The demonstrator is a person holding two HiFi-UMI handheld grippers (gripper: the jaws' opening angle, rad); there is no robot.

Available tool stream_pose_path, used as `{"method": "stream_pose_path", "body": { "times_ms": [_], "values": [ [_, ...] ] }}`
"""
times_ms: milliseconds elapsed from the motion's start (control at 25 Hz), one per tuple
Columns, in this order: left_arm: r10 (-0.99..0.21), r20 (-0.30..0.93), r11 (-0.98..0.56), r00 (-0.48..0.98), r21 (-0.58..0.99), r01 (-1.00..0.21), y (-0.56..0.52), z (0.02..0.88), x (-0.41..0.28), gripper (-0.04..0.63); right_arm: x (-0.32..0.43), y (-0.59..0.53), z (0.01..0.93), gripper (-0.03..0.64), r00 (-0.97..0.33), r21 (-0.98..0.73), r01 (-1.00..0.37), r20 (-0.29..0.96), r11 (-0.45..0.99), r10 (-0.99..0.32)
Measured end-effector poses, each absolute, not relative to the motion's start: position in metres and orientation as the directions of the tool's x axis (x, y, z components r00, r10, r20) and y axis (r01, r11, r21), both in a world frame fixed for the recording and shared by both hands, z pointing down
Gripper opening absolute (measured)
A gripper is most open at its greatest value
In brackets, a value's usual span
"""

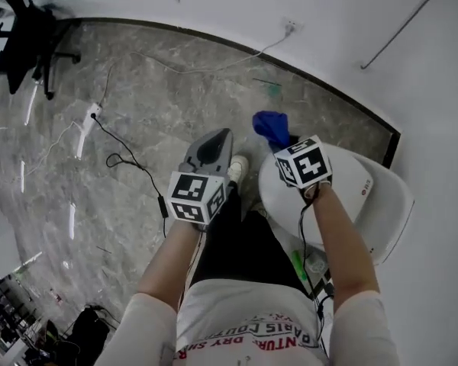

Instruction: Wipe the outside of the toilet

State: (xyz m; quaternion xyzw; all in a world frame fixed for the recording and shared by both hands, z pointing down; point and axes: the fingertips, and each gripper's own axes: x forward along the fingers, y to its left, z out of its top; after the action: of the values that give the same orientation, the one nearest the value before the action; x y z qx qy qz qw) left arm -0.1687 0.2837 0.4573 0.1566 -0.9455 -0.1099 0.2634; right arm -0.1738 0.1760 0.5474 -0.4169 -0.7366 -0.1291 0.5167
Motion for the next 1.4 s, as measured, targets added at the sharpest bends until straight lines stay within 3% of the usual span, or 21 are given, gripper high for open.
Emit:
{"method": "stream_pose_path", "body": {
  "times_ms": [360,720,1080,1400],
  "values": [
    [-0.437,0.384,0.899,-0.813,0.221,-0.379,0.201,0.259,-0.212,0.005,-0.204,0.082,0.343,0.077,-0.348,-0.155,0.621,0.824,0.768,0.448],
    [-0.605,0.303,0.794,-0.737,0.161,-0.586,0.134,0.157,-0.231,0.006,-0.201,-0.006,0.225,0.077,-0.592,-0.053,0.397,0.748,0.916,0.300],
    [-0.874,0.298,0.447,-0.383,0.187,-0.875,0.078,0.138,-0.229,0.006,-0.151,-0.029,0.201,0.077,-0.693,0.011,-0.030,0.720,0.999,-0.029],
    [-0.950,0.312,0.071,-0.014,0.174,-0.982,0.083,0.130,-0.184,0.006,-0.077,0.019,0.183,0.077,-0.687,0.008,-0.440,0.642,0.898,-0.342]
  ]
}}
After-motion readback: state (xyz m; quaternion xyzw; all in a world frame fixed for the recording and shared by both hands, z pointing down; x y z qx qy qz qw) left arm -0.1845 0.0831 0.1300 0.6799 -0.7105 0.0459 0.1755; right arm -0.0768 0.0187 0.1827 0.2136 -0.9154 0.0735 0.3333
